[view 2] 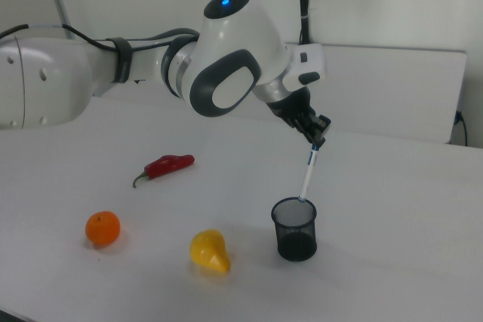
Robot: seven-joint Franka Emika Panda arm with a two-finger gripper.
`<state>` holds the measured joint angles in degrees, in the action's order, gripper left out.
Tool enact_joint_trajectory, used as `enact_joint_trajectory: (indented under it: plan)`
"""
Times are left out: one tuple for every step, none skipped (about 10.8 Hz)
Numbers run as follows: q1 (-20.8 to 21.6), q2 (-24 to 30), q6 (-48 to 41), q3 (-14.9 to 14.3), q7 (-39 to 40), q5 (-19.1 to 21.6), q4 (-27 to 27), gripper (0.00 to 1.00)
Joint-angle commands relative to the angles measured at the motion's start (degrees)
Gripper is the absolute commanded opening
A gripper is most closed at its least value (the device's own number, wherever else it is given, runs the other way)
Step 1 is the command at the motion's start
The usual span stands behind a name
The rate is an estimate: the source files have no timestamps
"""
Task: Take marker pen
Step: 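Lift the marker straight up out of the pen cup, then carry the marker past the lemon and lower it beside the chili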
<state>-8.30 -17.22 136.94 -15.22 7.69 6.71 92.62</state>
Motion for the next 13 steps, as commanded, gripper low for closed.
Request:
enact_joint_trajectory:
  plan:
    - [0.6, 3.0, -6.6, 0.3, 1.6, 3.4, -2.7, 0.05]
    - [1.0, 3.6, -9.1, 0.4, 1.5, 4.6, -4.0, 0.06]
    - [2.1, 4.2, -12.1, 0.5, 1.5, 5.0, -4.2, 0.06]
    - [3.4, 4.6, -14.8, 0.8, 0.9, 5.0, -4.3, 0.06]
    - [4.6, 4.8, -17.0, 1.1, -0.3, 5.0, -4.2, 0.06]
    - [5.9, 4.8, -19.6, 1.4, -1.8, 5.0, -4.3, 0.07]
    - [8.0, 4.8, -22.3, 1.5, -2.4, 5.0, -4.2, 0.07]
    - [9.8, 4.7, -24.0, 1.5, -2.8, 4.9, -4.2, 0.07]
    - [11.4, 4.4, -25.8, 1.6, -2.8, 4.9, -4.0, 0.07]
    - [12.7, 3.9, -27.1, 2.2, -2.9, 4.8, -3.8, 0.07]
    - [13.0, 3.2, -27.2, 4.5, -3.5, 4.1, -3.7, 0.07]
    - [13.0, 2.5, -27.3, 5.8, -4.7, 3.7, -3.3, 0.07]
    - [13.5, 1.4, -27.3, 6.7, -5.0, 3.5, -2.9, 0.07]
